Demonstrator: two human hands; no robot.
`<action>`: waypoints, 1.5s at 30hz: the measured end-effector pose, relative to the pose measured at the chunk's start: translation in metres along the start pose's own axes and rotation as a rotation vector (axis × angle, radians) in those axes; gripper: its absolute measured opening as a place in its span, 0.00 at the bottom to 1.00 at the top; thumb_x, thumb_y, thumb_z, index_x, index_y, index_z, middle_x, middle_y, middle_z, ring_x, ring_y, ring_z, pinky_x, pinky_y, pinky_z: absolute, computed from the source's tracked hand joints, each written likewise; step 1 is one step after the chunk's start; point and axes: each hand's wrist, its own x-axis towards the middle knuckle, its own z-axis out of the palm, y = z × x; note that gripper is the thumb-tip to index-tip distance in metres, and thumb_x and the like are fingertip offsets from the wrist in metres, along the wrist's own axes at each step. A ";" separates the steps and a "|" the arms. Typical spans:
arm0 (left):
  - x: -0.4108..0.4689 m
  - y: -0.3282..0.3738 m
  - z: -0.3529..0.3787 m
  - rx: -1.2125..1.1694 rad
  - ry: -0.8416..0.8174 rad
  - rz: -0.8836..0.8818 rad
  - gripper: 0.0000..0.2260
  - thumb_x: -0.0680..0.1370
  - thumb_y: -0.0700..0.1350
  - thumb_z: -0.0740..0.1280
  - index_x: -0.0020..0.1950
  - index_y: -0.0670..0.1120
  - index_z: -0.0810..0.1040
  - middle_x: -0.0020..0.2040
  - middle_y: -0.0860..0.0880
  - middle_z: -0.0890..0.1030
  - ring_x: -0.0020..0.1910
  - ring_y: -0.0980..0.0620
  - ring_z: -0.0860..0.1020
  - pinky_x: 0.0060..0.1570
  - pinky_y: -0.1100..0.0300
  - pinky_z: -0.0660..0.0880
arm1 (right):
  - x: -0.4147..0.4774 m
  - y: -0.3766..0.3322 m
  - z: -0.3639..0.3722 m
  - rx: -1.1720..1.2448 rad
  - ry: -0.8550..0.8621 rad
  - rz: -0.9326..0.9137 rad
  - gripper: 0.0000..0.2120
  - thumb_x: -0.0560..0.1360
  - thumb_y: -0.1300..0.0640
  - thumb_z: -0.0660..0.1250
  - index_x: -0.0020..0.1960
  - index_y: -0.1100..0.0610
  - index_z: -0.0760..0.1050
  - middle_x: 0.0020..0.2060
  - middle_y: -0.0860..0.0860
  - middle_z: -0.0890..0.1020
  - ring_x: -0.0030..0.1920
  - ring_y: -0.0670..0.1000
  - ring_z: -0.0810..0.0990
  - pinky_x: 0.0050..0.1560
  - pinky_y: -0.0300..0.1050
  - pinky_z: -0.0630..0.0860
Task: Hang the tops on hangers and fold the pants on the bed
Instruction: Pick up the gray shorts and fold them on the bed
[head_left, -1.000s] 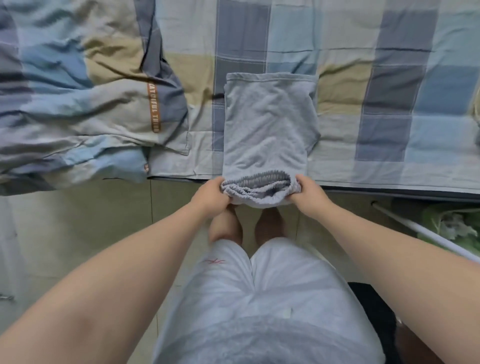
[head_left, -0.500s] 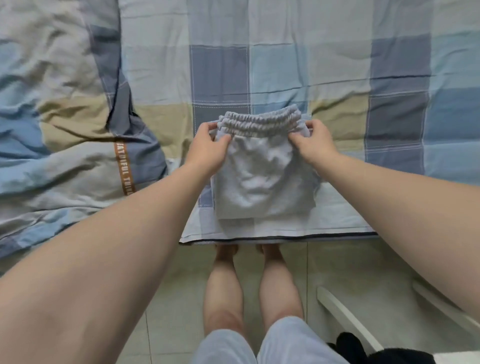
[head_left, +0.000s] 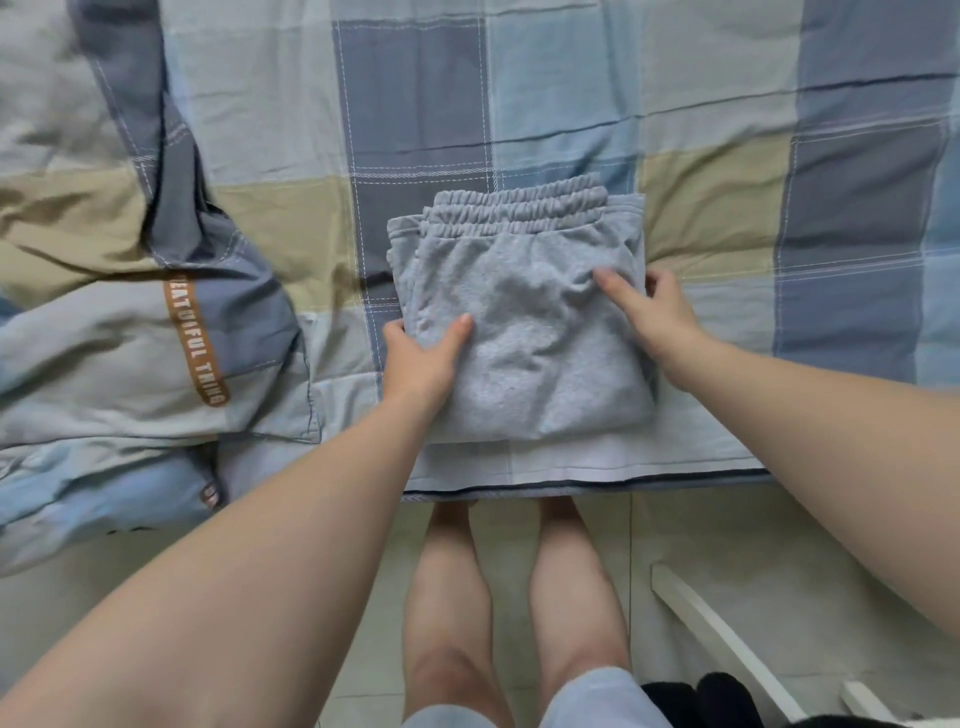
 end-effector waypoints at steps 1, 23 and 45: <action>-0.002 0.001 0.001 0.000 0.000 -0.002 0.30 0.73 0.63 0.73 0.65 0.49 0.64 0.56 0.53 0.75 0.53 0.51 0.76 0.54 0.55 0.72 | -0.003 0.001 0.000 0.032 -0.037 0.009 0.42 0.66 0.36 0.77 0.71 0.56 0.66 0.60 0.48 0.78 0.52 0.44 0.79 0.45 0.37 0.75; -0.200 0.054 -0.120 0.196 -0.459 -0.095 0.15 0.78 0.48 0.72 0.62 0.44 0.79 0.53 0.46 0.85 0.48 0.46 0.85 0.42 0.55 0.80 | -0.292 -0.029 -0.078 0.346 -0.236 0.401 0.10 0.72 0.57 0.68 0.52 0.58 0.80 0.38 0.55 0.86 0.36 0.57 0.85 0.37 0.46 0.78; -0.492 0.098 -0.113 0.503 -0.960 0.686 0.08 0.77 0.54 0.72 0.56 0.59 0.81 0.52 0.55 0.86 0.51 0.51 0.85 0.54 0.50 0.82 | -0.663 0.088 -0.147 1.200 0.602 -0.168 0.09 0.74 0.64 0.70 0.53 0.56 0.80 0.40 0.52 0.87 0.40 0.52 0.87 0.32 0.43 0.81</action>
